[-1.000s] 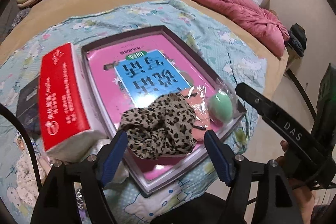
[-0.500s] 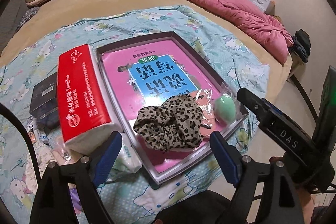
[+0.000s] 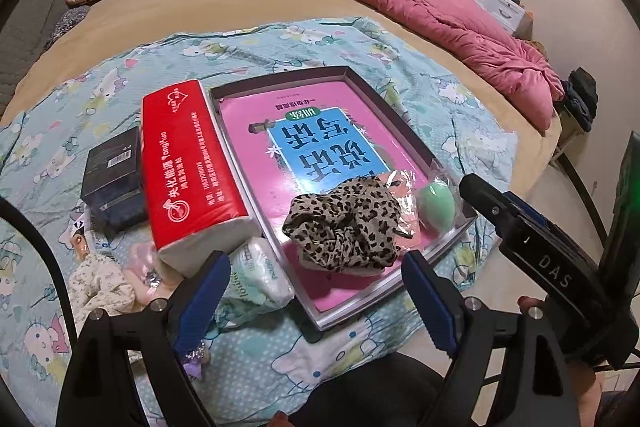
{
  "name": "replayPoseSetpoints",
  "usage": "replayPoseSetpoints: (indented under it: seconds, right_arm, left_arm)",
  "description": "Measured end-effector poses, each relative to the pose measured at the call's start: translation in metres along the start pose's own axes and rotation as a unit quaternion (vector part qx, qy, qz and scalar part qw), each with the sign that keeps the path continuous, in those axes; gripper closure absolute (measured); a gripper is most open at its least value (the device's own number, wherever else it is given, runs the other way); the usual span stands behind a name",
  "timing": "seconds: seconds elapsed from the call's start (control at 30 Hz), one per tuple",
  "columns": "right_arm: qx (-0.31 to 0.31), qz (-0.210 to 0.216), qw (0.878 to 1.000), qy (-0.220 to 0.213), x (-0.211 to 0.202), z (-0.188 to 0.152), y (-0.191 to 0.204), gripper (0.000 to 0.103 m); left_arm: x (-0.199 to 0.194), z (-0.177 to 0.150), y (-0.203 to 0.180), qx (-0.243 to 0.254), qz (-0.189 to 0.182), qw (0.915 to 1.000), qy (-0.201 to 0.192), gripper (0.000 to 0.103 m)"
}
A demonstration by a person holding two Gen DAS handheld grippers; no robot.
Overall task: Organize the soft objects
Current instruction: 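Withdraw both tools from the tray back toward the pile of items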
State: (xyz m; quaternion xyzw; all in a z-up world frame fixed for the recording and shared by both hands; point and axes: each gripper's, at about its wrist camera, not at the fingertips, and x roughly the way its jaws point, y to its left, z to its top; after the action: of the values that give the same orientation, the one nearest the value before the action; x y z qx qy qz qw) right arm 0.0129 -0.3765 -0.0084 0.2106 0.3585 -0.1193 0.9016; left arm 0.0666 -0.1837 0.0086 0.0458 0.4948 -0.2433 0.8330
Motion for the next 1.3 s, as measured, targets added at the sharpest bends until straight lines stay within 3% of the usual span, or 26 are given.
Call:
replayPoseSetpoints:
  seconds: [0.9,1.3]
  right_arm:
    - [-0.094,0.022,0.995,-0.009,-0.044,-0.007,0.072,0.021]
    - [-0.136,0.045,0.99,-0.018,-0.066,-0.011,0.11,0.021]
  left_arm:
    - [-0.055,-0.028,0.041,-0.017,0.06,0.9977,-0.028,0.015]
    - [-0.09,-0.037,0.081,-0.06,0.078,0.9943,-0.043,0.015]
